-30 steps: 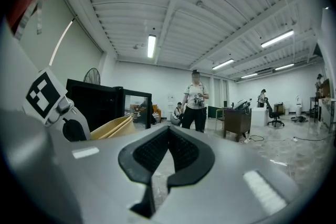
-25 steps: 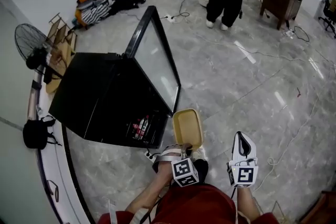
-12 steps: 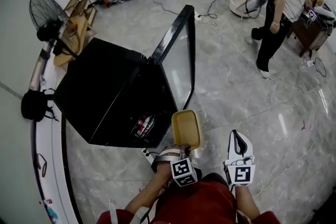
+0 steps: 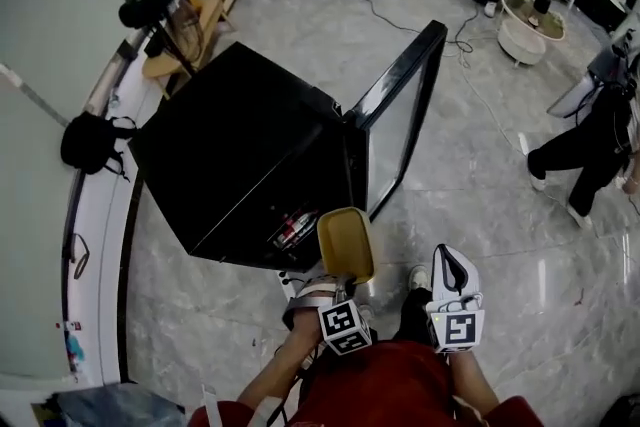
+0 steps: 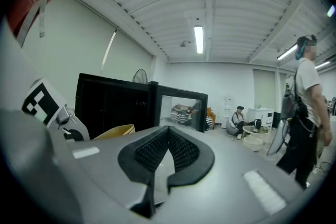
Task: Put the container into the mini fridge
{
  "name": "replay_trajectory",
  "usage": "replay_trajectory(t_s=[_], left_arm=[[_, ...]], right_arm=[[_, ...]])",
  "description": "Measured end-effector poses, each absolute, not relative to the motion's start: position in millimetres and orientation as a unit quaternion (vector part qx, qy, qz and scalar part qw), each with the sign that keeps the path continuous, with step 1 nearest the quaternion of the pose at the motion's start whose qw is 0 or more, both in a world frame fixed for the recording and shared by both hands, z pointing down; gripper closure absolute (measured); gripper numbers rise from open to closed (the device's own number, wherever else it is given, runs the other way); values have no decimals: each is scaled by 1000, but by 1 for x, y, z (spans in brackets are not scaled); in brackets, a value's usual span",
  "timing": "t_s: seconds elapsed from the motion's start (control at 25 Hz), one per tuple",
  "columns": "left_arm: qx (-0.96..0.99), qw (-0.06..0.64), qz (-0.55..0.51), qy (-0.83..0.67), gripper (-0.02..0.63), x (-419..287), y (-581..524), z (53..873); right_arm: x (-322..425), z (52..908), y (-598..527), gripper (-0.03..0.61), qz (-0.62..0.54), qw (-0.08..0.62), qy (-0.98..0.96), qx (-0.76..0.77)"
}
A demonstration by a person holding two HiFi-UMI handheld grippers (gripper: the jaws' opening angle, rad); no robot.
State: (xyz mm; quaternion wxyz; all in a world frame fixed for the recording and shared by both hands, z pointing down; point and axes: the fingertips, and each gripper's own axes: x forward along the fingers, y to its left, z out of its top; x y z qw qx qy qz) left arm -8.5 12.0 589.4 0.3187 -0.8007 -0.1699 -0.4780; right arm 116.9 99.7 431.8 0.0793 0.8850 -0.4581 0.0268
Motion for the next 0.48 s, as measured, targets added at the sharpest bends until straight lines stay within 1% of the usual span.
replay_trajectory(t_s=[0.16, 0.36, 0.48], left_arm=[[-801, 306, -498, -132, 594, -2, -5, 591], [-810, 234, -535, -54, 594, 5, -10, 591], [-805, 209, -554, -14, 594, 15, -15, 590]], right_arm=[[133, 435, 67, 578, 17, 73, -502, 862], [152, 448, 30, 578, 33, 70, -590, 804], [162, 449, 13, 578, 35, 69, -634, 770]])
